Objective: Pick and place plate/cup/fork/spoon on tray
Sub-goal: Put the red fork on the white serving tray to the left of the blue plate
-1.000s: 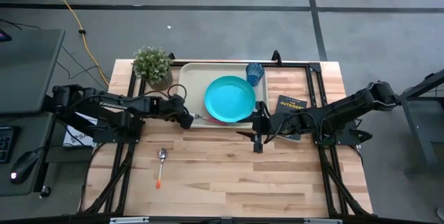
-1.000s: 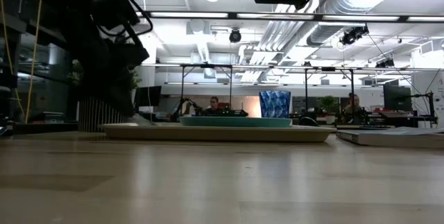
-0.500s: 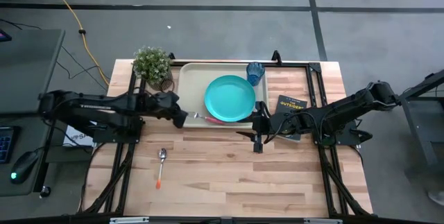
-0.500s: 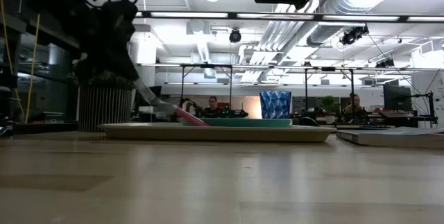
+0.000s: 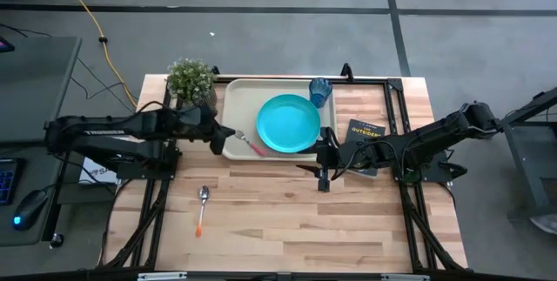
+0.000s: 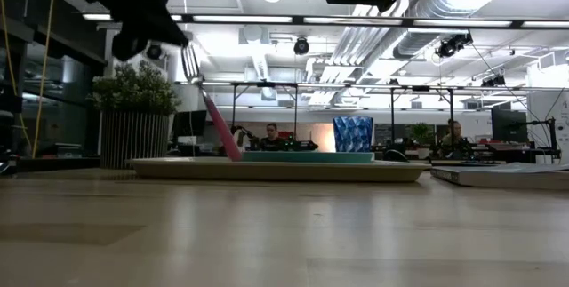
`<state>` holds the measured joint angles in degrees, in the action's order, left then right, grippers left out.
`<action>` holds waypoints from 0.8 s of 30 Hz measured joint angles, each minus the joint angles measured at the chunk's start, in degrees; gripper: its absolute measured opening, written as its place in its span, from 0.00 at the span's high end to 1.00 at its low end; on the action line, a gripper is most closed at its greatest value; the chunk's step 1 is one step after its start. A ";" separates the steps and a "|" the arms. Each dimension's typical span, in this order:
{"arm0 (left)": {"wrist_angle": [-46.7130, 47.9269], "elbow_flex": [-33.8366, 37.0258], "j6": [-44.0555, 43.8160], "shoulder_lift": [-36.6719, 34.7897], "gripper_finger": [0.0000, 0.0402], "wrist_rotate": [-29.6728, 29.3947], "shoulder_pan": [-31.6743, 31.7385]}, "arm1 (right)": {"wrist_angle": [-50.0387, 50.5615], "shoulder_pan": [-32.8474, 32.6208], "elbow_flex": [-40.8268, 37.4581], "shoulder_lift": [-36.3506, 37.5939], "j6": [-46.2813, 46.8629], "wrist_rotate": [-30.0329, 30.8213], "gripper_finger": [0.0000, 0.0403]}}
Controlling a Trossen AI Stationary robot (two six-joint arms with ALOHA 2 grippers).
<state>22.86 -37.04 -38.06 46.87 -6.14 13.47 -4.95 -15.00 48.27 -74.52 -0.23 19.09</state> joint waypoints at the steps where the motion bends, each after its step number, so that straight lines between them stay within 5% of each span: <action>1: 0.42 -1.14 0.67 -0.02 1.00 -0.58 0.00 | -0.02 0.02 0.00 0.00 0.00 0.00 0.56; 13: 17.39 -16.02 10.84 5.17 1.00 -9.78 0.49 | -2.84 0.02 -0.02 0.00 -0.08 -0.08 0.56; 24: 17.59 -17.83 14.90 12.92 1.00 -12.62 0.63 | -1.34 0.01 -0.02 -0.09 0.24 -0.54 0.56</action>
<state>40.45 -54.87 -23.16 59.79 -18.76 14.10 -6.29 -14.99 48.25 -74.61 0.01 18.56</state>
